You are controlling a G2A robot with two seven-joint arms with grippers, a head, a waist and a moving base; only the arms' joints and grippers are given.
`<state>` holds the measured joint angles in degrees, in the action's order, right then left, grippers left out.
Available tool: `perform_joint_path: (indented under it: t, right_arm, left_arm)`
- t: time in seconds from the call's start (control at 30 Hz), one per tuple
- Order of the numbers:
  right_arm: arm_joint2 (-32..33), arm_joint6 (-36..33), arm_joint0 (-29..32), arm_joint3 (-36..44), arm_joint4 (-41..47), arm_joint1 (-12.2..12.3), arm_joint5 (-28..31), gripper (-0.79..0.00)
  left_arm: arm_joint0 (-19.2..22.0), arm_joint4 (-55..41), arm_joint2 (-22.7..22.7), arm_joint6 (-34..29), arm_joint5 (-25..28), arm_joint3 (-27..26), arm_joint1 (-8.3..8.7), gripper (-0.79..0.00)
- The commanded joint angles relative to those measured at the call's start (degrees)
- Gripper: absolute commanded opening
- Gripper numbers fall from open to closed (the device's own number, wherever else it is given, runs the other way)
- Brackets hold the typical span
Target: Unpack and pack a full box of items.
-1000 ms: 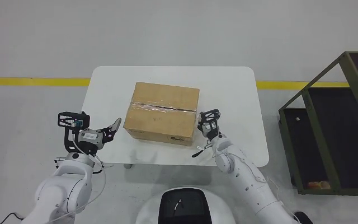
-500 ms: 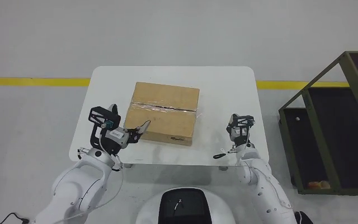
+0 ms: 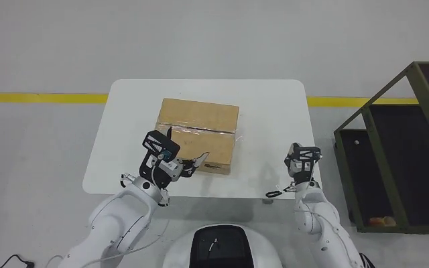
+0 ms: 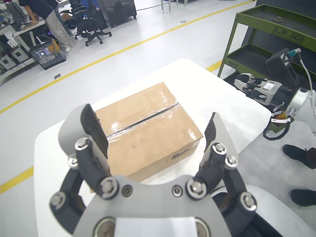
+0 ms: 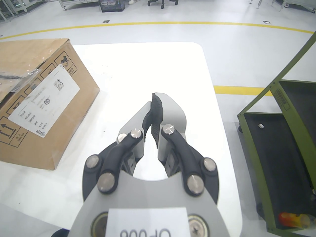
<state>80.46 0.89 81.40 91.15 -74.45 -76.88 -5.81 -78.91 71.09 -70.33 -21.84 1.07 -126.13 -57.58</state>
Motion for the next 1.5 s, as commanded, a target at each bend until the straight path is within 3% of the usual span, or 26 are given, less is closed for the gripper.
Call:
perform_joint_path:
  t: [0.0,0.17,0.27,0.47,0.7,1.0,1.33,1.47]
  right_arm:
    - [0.2,0.0,0.4,0.6,0.1,0.0,0.1,-0.785]
    - [0.4,0.0,1.2,1.6,-0.2,0.1,0.4,-0.785]
    - [0.3,-0.1,1.3,1.7,-0.3,0.1,0.7,-0.785]
    - [1.0,0.2,1.9,2.7,0.4,0.1,1.0,-0.785]
    - [2.1,0.7,3.6,4.1,0.5,0.2,0.5,-0.785]
    - [2.2,0.8,4.3,3.6,0.9,0.1,-0.3,-0.785]
    - [2.9,1.1,4.0,3.6,3.6,-0.1,-0.1,-0.785]
    - [3.4,1.2,4.4,4.1,2.8,-0.1,-2.5,-0.785]
  left_arm:
    - [0.0,0.0,0.0,0.0,0.0,0.0,0.0,0.0]
    - [-1.1,-0.8,-1.1,0.5,-1.4,1.7,-0.15,0.0]
    - [-0.4,-4.0,0.5,2.2,-2.5,2.8,-0.77,0.0]
    - [7.7,0.1,9.9,3.7,-0.8,7.5,-2.65,0.0]
    - [18.3,6.9,21.3,0.1,-0.8,14.2,-5.84,0.0]
    - [27.7,9.2,29.8,-4.3,-2.8,21.7,-10.2,0.0]
    - [27.7,9.2,29.8,-4.3,-2.8,21.7,-10.2,0.0]
    - [27.7,9.2,29.8,-4.3,-2.8,21.7,-10.2,0.0]
